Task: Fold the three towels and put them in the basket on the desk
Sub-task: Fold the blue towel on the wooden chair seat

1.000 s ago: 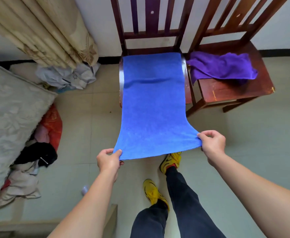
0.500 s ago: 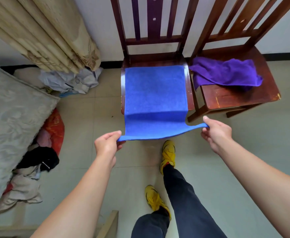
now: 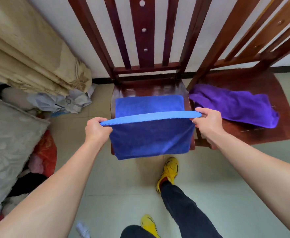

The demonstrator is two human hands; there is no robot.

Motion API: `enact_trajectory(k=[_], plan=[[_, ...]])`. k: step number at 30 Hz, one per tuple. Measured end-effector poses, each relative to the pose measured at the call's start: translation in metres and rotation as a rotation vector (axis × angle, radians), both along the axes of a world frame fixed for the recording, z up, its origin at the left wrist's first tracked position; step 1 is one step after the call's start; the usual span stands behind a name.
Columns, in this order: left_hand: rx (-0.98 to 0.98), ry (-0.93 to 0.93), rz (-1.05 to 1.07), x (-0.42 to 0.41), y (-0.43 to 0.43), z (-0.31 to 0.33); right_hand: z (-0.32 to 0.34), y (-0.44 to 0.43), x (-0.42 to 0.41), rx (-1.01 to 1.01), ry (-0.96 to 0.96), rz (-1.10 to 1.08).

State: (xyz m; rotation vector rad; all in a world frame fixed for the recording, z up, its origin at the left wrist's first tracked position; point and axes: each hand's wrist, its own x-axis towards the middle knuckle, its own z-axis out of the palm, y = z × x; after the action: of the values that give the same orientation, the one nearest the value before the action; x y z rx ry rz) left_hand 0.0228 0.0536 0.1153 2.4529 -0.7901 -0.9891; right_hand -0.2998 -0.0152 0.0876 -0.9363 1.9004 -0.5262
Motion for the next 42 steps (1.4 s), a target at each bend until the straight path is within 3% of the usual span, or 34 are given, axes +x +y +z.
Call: enact_trajectory(k=[7,20,26,33,38,42], plan=[[0.061,-0.077,-0.078,0.017,-0.081,-0.045,-0.039,-0.068,0.002,0.017,0.252,0.261],[0.183,0.056,0.077,0.052,-0.145,-0.169,-0.128,-0.121,0.017,0.085,0.31,0.152],[0.167,-0.044,0.042,0.052,-0.157,-0.174,-0.149,-0.135,0.025,0.11,0.473,0.213],[0.236,-0.191,-0.119,0.049,-0.161,-0.172,-0.146,-0.143,0.029,0.219,0.51,0.166],[0.25,-0.187,-0.007,0.037,-0.135,-0.153,-0.128,-0.117,0.029,0.218,0.477,0.105],[0.348,-0.075,0.099,0.026,-0.077,-0.15,-0.122,-0.062,0.023,0.326,0.419,0.016]])
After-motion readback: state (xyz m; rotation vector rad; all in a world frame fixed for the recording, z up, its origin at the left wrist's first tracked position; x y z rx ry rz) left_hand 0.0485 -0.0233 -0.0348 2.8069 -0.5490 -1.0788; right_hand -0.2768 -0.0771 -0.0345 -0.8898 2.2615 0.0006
